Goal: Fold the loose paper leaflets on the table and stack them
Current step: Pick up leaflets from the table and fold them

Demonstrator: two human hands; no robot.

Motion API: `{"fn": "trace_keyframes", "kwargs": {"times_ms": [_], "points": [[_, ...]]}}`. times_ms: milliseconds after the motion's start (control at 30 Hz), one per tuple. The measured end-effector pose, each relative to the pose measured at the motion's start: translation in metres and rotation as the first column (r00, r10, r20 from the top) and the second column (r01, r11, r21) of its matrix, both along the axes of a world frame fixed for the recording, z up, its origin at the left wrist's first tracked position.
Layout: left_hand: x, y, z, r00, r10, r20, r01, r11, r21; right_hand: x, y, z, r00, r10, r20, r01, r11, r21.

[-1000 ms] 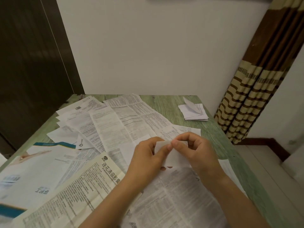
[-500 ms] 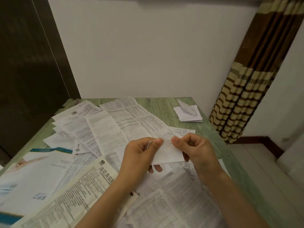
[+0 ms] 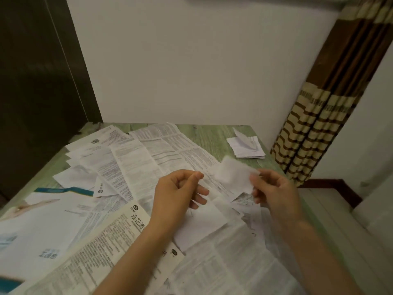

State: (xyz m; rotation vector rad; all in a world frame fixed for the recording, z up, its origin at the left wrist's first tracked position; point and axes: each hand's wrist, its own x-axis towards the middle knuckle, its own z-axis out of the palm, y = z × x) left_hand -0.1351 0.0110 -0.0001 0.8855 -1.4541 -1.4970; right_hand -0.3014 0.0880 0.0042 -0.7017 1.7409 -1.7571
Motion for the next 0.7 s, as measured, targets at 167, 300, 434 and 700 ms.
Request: {"fn": "trace_keyframes", "kwargs": {"times_ms": [167, 300, 434, 700], "points": [[0.001, -0.001, -0.002, 0.999, -0.003, 0.036, 0.006, 0.997, -0.079, -0.013, -0.004, 0.002, 0.960, -0.165, 0.228, 0.177, 0.984, -0.032], [0.002, -0.005, -0.007, 0.974, 0.061, 0.216, 0.003, 0.958, -0.286, -0.028, -0.031, 0.019, 0.936, -0.188, 0.299, 0.188, 0.982, 0.027], [0.000, -0.012, -0.007, 0.954, 0.080, 0.289, 0.030, 0.934, -0.357, -0.057, -0.075, 0.040, 0.961, -0.249, 0.122, 0.246, 0.969, 0.034], [0.001, -0.022, -0.014, 0.964, 0.074, 0.255, 0.011, 0.948, -0.317, -0.098, -0.136, 0.006, 0.909, -0.356, -0.217, 0.401, 0.889, 0.222]]}}
